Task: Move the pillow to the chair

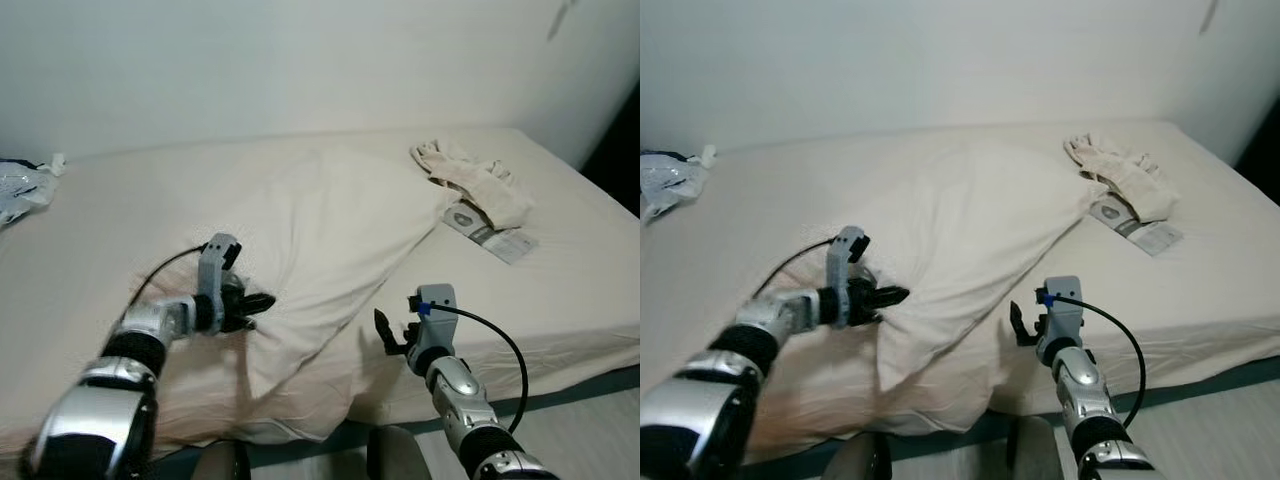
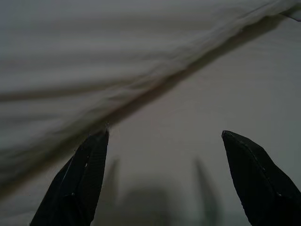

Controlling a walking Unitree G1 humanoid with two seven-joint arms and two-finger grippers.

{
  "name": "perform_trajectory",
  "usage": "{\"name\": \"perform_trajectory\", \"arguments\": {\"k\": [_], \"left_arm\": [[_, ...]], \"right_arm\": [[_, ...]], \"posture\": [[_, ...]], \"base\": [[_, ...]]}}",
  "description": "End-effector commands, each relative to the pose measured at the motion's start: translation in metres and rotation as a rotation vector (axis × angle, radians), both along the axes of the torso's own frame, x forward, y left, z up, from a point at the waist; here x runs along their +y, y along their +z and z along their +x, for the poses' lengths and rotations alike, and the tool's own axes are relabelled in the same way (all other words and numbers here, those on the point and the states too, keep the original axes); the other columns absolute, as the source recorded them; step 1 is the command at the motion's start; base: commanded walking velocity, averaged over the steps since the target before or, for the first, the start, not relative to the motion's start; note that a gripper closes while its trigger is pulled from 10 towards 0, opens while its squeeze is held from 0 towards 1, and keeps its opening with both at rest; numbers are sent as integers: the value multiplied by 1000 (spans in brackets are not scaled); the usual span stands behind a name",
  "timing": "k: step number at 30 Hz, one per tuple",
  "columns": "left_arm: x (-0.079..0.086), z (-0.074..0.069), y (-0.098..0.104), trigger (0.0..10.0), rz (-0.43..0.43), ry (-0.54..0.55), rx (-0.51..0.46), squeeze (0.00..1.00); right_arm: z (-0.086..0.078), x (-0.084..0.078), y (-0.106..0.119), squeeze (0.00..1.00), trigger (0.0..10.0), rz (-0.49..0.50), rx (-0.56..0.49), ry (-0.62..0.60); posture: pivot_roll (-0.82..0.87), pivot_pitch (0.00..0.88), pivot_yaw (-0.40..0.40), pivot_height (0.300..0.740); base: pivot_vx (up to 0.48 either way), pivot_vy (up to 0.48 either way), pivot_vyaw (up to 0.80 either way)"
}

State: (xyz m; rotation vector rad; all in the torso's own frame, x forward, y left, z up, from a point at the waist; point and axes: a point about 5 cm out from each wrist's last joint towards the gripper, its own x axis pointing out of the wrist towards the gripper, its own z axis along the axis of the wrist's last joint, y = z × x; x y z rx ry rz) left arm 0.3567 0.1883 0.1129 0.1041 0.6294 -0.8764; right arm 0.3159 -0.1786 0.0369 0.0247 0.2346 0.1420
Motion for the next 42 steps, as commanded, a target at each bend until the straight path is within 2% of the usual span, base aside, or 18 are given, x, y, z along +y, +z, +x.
{"name": "perform_trajectory", "arguments": {"k": [1,2,4,6,10,11,13,22,25,27,29,30,31,34,36,38,39,42], "left_arm": [[22,-6,-5,0,225,-61,43,0],[22,-6,-5,0,225,-61,43,0],[40,-4,5,0,411,-101,40,0],[46,-2,11,0,464,-109,35,0],[77,5,39,0,787,-86,-13,0],[77,5,39,0,787,-86,-13,0],[100,9,64,0,993,-34,-67,0],[134,10,103,0,1274,90,-131,0],[114,13,85,0,1077,60,-131,0],[109,14,81,0,1035,44,-128,0],[86,16,63,0,825,27,-128,0],[66,18,52,0,623,48,-142,0],[66,18,52,0,623,48,-142,0],[25,22,32,0,151,198,-138,0],[6,19,12,0,-70,335,-110,0],[3,19,9,0,-108,356,-112,0],[0,19,7,0,-227,439,-115,0],[1,20,4,0,-364,581,-123,0]], "right_arm": [[-3,1,-4,0,10000,6,11,-3],[-3,1,-4,0,10000,6,11,-3],[-4,1,-5,0,10000,8,12,-3],[-4,1,-5,0,10000,9,12,-4],[-6,-2,-6,0,10000,11,12,-11],[-6,-2,-6,0,10000,11,12,-11],[-8,-3,-7,0,10000,10,16,-15],[-7,-2,-7,0,10000,11,19,-12],[-6,0,-7,0,10000,12,22,-6],[-5,1,-7,0,10000,11,23,-5],[-5,2,-6,0,10000,14,22,-3],[-4,2,-5,0,10000,26,14,-7],[-4,2,-5,0,10000,26,14,-7],[1,0,4,0,10000,126,-31,-57],[10,-11,19,0,10000,226,-96,-128],[12,-13,21,0,10000,236,-104,-140],[16,-20,28,0,10000,237,-120,-163],[22,-31,37,0,10000,236,-139,-188]], "posture": [[-48,45,-19,591],[-48,45,-19,591],[-51,47,-14,591],[-51,47,-14,591],[-51,52,-13,591],[-51,52,-13,591],[-45,54,-15,591],[-40,59,-20,591],[-36,63,-23,591],[-36,64,-23,591],[-38,70,-22,591],[-40,74,-20,591],[-40,74,-20,591],[-53,83,-8,591],[-60,88,2,591],[-60,88,2,591],[-67,96,8,591],[-64,103,10,591]], "base": [[0,0,0],[0,0,0],[0,0,0],[0,0,0],[0,0,0],[0,0,0],[0,0,0],[0,0,0],[0,0,0],[0,0,0],[0,0,0],[0,0,0],[0,0,0],[0,0,0],[0,0,0],[0,0,0],[0,0,0],[0,0,0]]}}
